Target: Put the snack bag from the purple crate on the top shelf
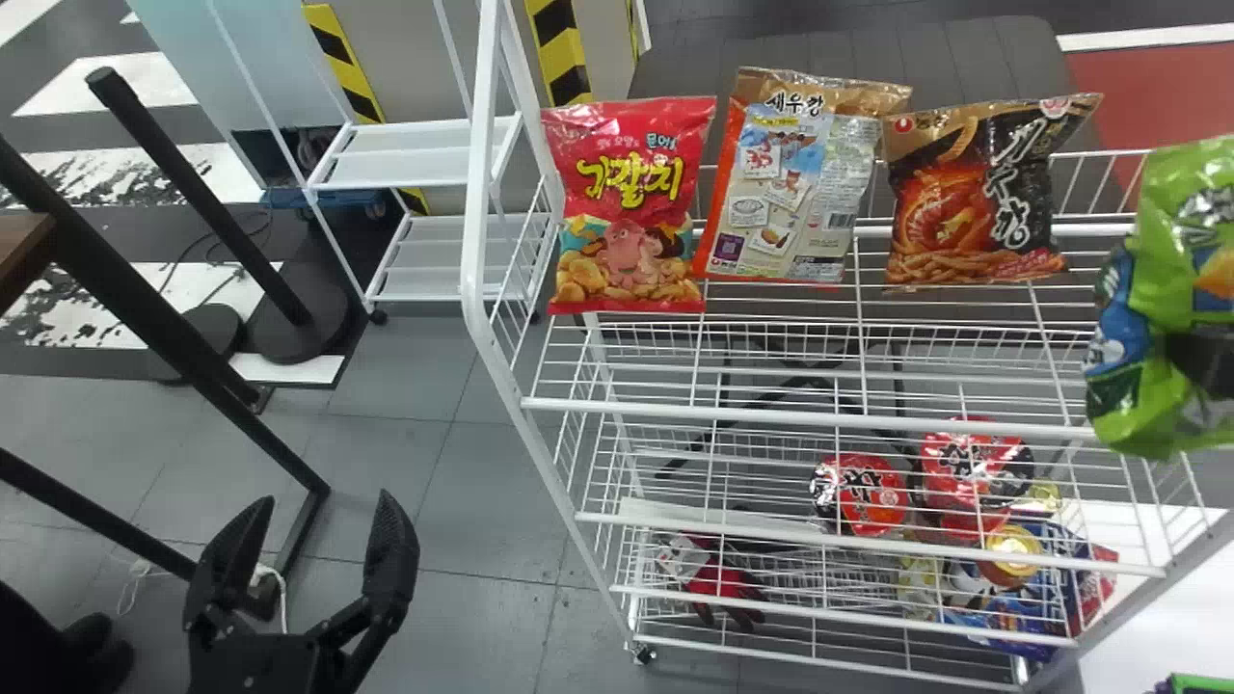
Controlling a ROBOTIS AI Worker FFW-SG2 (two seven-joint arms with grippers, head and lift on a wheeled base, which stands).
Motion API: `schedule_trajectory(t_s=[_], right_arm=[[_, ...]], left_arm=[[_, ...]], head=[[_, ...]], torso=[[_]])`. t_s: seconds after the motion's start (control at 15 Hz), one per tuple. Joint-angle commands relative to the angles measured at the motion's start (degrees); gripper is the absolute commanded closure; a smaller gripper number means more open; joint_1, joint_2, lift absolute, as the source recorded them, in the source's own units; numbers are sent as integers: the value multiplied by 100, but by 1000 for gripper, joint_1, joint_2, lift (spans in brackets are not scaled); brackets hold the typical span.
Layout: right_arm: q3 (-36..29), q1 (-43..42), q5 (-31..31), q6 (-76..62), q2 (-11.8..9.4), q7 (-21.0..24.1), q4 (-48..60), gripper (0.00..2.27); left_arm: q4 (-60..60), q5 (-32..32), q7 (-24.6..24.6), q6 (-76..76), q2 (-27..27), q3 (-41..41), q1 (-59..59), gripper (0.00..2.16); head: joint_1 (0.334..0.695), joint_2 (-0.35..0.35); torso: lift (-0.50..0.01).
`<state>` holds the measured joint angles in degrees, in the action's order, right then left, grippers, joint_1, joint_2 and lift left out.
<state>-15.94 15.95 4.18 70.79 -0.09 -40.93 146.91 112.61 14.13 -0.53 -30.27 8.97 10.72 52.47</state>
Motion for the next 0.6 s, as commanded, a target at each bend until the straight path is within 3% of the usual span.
schedule_trajectory(t_s=[0.0,0.27,0.53], right_arm=[[82,-162,118,-368,14,235,-304,2118],[399,-285,250,-1546,14,868,-1262,2118],[750,-663,356,-2864,14,1140,-2439,2118]], left_arm=[[-38,-7,0,0,9,0,0,70],[-82,-7,0,35,79,0,-35,70],[-108,-24,0,211,79,35,-96,70]], head=[[695,192],[695,159],[695,161]], torso=[[0],[0],[0]])
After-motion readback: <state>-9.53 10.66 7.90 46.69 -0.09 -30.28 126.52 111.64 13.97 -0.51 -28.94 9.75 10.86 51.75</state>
